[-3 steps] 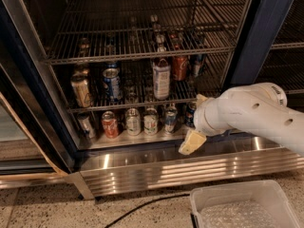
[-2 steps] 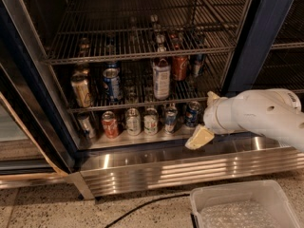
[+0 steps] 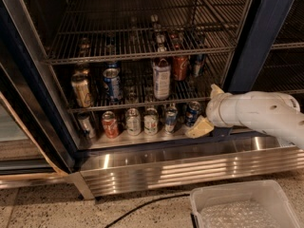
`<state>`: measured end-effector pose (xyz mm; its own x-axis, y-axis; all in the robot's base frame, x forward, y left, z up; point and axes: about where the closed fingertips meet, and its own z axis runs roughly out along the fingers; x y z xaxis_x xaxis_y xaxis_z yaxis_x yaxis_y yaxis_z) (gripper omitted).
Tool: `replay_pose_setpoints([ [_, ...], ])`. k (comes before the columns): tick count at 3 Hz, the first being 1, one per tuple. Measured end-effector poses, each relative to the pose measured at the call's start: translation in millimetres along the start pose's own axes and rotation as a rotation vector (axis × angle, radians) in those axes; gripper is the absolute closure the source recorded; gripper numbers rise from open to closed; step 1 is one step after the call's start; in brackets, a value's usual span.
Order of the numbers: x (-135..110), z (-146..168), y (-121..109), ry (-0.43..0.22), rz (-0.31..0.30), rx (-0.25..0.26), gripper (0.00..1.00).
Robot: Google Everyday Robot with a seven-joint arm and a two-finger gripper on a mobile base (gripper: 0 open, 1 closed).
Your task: Pick coke can from middle shelf of fridge
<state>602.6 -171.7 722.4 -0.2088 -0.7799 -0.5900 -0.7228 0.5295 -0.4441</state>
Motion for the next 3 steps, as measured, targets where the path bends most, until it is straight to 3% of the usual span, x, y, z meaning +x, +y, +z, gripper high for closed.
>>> replay_pose_setpoints([
  [1, -8, 17, -5, -0.075, 0.016, -0.021, 0.0],
  [2, -7, 21, -4, -0.068, 0.021, -0.016, 0.0],
  [3, -9, 32, 7, -0.117, 0.095, -0.003, 0.0],
])
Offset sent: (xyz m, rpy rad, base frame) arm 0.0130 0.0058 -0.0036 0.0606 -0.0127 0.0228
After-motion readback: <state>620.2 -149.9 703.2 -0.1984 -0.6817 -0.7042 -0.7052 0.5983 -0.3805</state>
